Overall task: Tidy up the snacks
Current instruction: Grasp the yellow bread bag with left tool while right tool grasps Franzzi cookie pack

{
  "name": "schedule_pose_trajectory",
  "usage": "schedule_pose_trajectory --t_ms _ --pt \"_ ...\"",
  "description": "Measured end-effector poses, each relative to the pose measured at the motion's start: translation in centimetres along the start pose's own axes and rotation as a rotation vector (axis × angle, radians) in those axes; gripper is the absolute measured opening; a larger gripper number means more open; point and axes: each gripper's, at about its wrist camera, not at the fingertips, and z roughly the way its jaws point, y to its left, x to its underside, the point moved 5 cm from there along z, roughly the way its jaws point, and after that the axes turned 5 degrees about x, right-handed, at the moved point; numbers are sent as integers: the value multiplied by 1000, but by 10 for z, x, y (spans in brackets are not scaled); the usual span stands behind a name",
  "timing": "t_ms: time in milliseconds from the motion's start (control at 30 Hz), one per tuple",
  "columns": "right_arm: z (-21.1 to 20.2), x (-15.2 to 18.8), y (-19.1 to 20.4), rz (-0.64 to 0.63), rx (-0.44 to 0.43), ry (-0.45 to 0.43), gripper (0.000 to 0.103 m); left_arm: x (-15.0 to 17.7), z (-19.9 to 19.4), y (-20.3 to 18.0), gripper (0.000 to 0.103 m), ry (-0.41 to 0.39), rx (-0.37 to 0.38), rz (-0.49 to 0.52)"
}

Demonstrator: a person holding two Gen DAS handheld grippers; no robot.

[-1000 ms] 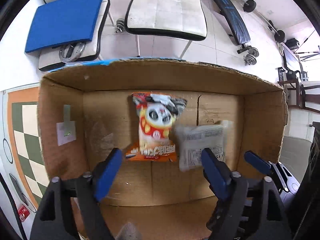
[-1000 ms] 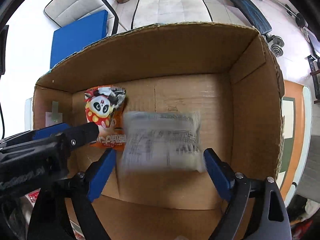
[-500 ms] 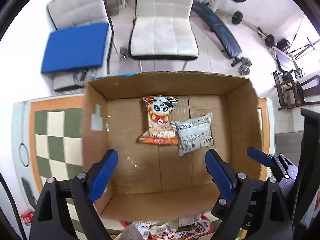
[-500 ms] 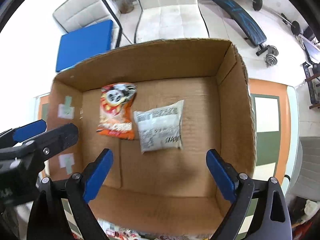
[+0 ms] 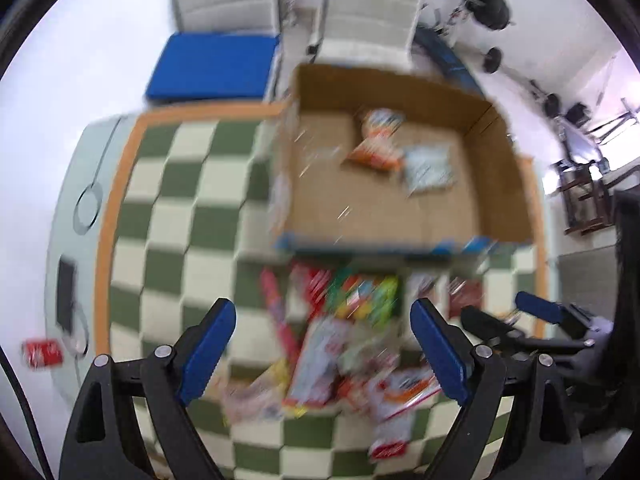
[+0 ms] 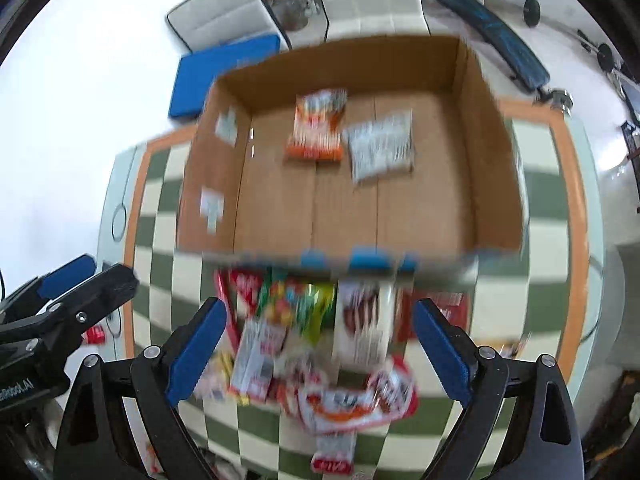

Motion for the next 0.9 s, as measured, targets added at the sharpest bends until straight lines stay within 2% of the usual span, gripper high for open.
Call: schedule_pose_trajectory --t_ms 133,233,367,500,633,700,767,800,900 --pt "34 54 10 1 -28 109 96 55 28 29 90 101 -51 48" --pt "60 86 16 -8 -9 169 96 89 52 43 90 164 -115 164" --pt "90 119 24 5 27 251 96 129 87 49 90 252 -206 390" --pt "119 149 35 -37 60 323 96 151 120 54 90 338 -242 529" --pt "131 166 44 -93 104 343 96 165 148 51 90 406 -268 656" --pt "133 168 46 -102 115 343 96 166 160 50 90 436 -276 679" --pt "134 167 46 -103 125 336 96 164 170 48 88 450 -267 661" --pt "133 165 45 -100 131 330 96 160 171 47 82 443 -248 623" --pt "127 154 32 -63 137 305 96 149 171 55 78 436 -195 452"
